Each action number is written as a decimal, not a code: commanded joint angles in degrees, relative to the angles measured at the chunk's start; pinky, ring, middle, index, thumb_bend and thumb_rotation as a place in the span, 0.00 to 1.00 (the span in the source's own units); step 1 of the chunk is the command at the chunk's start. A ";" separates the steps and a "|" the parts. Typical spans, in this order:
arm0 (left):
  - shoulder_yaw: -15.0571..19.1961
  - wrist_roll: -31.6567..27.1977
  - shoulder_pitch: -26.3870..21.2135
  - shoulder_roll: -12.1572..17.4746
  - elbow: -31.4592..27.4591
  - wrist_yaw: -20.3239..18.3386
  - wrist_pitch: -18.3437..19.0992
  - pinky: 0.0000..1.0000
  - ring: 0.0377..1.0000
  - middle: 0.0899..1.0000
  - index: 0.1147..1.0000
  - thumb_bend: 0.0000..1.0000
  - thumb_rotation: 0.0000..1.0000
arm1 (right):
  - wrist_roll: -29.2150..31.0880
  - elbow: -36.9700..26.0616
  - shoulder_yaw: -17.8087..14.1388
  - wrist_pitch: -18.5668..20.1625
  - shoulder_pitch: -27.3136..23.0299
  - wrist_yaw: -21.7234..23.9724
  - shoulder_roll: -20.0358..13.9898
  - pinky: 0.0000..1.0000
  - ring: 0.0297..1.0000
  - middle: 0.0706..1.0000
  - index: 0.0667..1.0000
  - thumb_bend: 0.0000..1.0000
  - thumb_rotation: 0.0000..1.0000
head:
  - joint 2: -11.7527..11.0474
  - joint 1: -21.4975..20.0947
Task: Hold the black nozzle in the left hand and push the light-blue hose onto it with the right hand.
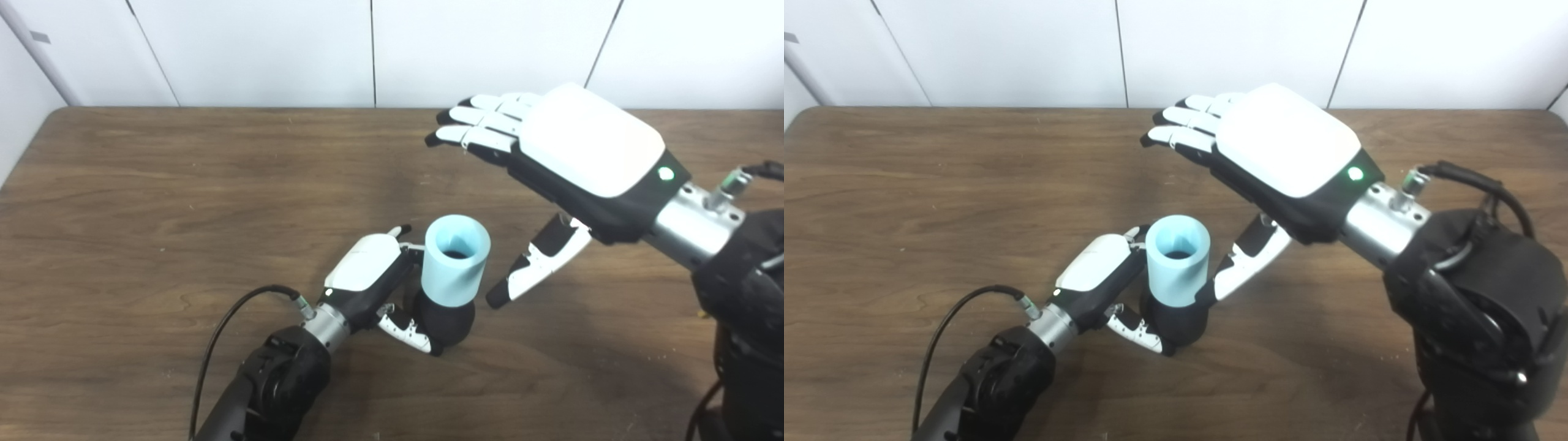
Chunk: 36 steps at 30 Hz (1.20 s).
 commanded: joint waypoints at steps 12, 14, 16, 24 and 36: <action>-0.02 2.10 0.19 0.91 3.15 -0.92 1.92 1.00 0.71 0.46 0.40 0.52 0.00 | 5.29 -1.23 -3.24 -8.61 9.72 -0.18 1.14 1.00 1.00 1.00 0.98 0.79 1.00 | 0.18 -0.20; -0.03 2.12 0.13 0.91 3.20 -0.97 1.97 1.00 0.71 0.46 0.40 0.52 0.00 | 4.88 -1.23 -3.16 -8.42 10.66 1.32 1.69 1.00 1.00 1.00 1.00 0.82 1.00 | 0.18 -0.27; -0.01 2.11 0.12 0.95 2.96 -1.18 2.13 1.00 0.71 0.46 0.39 0.52 0.00 | 4.33 -1.23 -3.00 -8.31 11.30 3.14 2.39 1.00 1.00 1.00 1.00 0.85 1.00 | 0.14 -0.30; -0.01 2.15 0.26 1.06 2.78 -1.66 2.55 1.00 0.73 0.47 0.39 0.52 0.00 | 3.60 -1.23 -3.20 -9.53 12.65 5.48 4.80 1.00 1.00 1.00 1.00 0.86 1.00 | 0.28 -0.16; -0.19 2.44 0.19 1.17 2.43 -2.58 3.15 1.00 0.72 0.47 0.39 0.52 0.00 | 3.84 -1.23 -3.20 -10.25 12.48 5.42 5.52 1.00 1.00 1.00 1.00 0.83 1.00 | 0.32 -0.25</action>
